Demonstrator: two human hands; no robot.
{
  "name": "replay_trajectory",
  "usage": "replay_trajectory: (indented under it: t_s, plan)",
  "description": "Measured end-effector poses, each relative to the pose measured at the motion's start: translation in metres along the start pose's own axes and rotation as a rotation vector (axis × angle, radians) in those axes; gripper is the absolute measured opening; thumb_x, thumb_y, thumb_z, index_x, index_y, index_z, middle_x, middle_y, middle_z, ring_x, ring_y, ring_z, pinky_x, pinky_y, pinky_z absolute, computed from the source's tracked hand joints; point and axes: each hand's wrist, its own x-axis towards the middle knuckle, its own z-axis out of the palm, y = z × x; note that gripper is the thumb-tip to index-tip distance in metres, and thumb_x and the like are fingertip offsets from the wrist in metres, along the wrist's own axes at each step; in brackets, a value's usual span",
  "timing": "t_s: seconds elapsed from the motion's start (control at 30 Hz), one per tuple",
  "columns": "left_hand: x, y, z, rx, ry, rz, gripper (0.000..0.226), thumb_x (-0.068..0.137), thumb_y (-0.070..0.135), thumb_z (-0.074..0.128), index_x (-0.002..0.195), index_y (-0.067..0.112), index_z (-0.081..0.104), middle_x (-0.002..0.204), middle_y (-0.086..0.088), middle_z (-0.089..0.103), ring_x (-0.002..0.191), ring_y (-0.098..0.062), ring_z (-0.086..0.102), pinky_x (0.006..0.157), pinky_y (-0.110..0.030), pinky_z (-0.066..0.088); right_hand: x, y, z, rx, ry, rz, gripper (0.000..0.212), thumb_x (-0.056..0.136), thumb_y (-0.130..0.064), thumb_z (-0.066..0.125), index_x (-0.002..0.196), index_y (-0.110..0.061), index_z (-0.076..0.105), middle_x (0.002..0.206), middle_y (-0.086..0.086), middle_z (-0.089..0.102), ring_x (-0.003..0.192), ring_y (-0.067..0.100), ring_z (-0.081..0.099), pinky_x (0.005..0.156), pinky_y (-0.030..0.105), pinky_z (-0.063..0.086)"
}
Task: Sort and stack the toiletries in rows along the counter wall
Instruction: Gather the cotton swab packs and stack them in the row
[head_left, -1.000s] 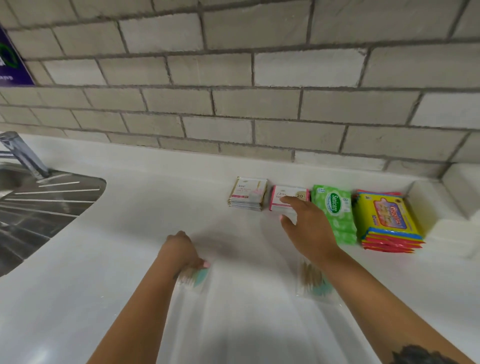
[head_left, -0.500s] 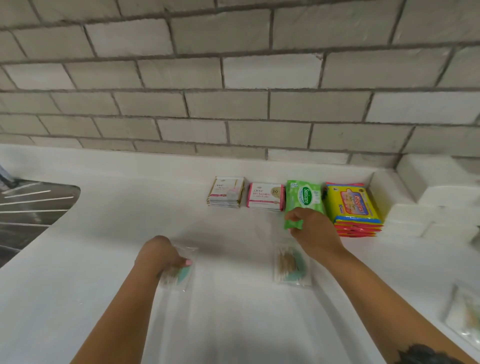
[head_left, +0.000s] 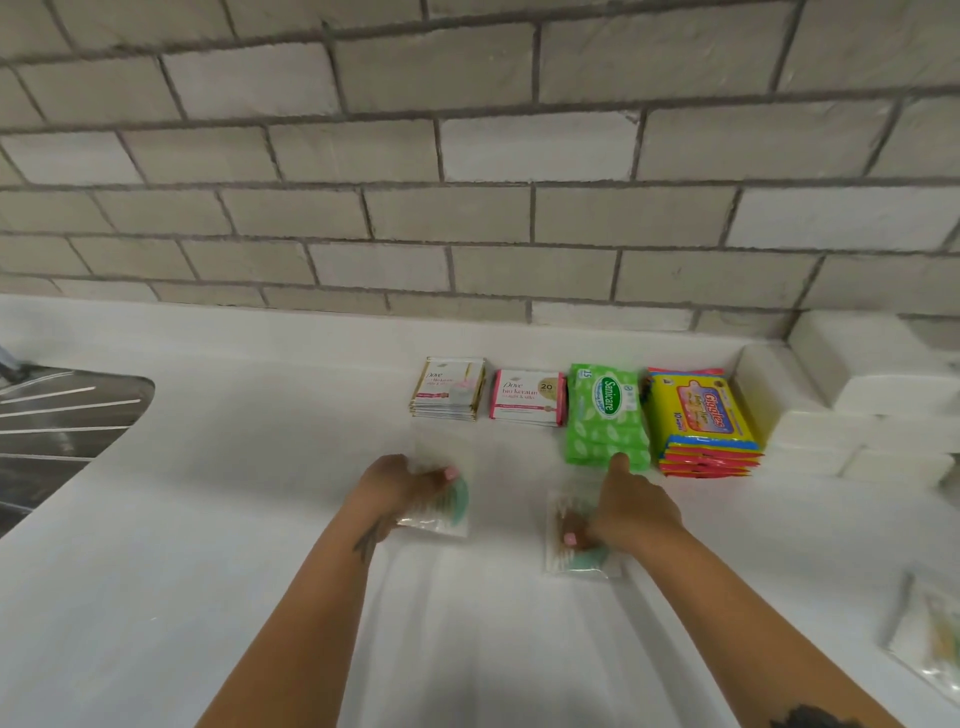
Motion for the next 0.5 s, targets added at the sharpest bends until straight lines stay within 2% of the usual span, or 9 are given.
replay_trajectory:
  t_s: [0.07,0.17,0.23,0.3,0.4,0.47,0.5]
  plan:
    - [0.001,0.004,0.010,-0.124,-0.041,-0.030,0.016,0.084,0.026,0.066,0.074,0.015,0.062,0.074,0.000,0.063,0.071,-0.015,0.061,0.059,-0.024,0.049,0.002,-0.001,0.003,0.038,-0.010,-0.001,0.090,0.071,-0.026,0.077,0.136,-0.012,0.017,0.112,0.008,0.059,0.109,0.030,0.056,0.076,0.033,0.043]
    - [0.004,0.000,0.022,-0.239,-0.100,-0.072,0.017,0.090,0.029,0.061,0.084,0.013,0.059,0.093,-0.009,0.066,0.090,-0.024,0.063,0.084,-0.037,0.053,0.005,-0.001,0.006,0.159,-0.006,0.002,0.086,0.071,-0.016,0.077,0.134,-0.010,0.019,0.107,0.008,0.059,0.108,0.031,0.057,0.074,0.031,0.043]
    - [0.007,-0.003,0.027,-0.301,-0.128,-0.093,0.018,0.094,0.027,0.055,0.098,0.011,0.061,0.108,-0.014,0.068,0.102,-0.029,0.064,0.090,-0.041,0.051,0.005,-0.002,0.004,0.246,-0.003,-0.018,0.083,0.069,-0.010,0.077,0.131,-0.011,0.022,0.095,0.006,0.054,0.105,0.031,0.057,0.072,0.031,0.042]
    - [0.007,-0.006,0.030,-0.360,-0.156,-0.102,0.024,0.097,0.024,0.049,0.111,0.009,0.059,0.114,-0.015,0.066,0.106,-0.030,0.064,0.089,-0.042,0.052,0.006,-0.001,0.002,0.317,-0.023,-0.045,0.087,0.066,-0.007,0.079,0.132,-0.013,0.023,0.092,0.003,0.050,0.104,0.031,0.057,0.073,0.030,0.041]
    - [0.008,-0.008,0.031,-0.466,-0.197,-0.110,0.030,0.100,0.025,0.042,0.122,0.008,0.054,0.116,-0.015,0.065,0.106,-0.031,0.063,0.090,-0.044,0.052,0.011,0.001,-0.001,0.457,-0.035,-0.065,0.090,0.064,-0.002,0.080,0.136,-0.015,0.027,0.101,0.008,0.057,0.104,0.029,0.057,0.083,0.032,0.047]
    - [0.010,-0.010,0.031,-0.531,-0.222,-0.100,0.036,0.101,0.031,0.038,0.124,0.009,0.053,0.116,-0.014,0.065,0.106,-0.031,0.063,0.088,-0.045,0.052,0.012,-0.001,-0.004,0.688,-0.035,-0.102,0.084,0.059,0.001,0.084,0.128,-0.011,0.040,0.098,0.009,0.060,0.098,0.029,0.059,0.087,0.039,0.051]
    - [0.009,-0.009,0.031,-0.557,-0.228,-0.097,0.040,0.101,0.036,0.035,0.125,0.010,0.053,0.116,-0.013,0.066,0.106,-0.030,0.064,0.086,-0.044,0.053,0.011,-0.004,-0.005,0.835,-0.053,-0.129,0.078,0.056,0.003,0.086,0.123,-0.008,0.045,0.094,0.009,0.061,0.092,0.027,0.061,0.083,0.039,0.054]
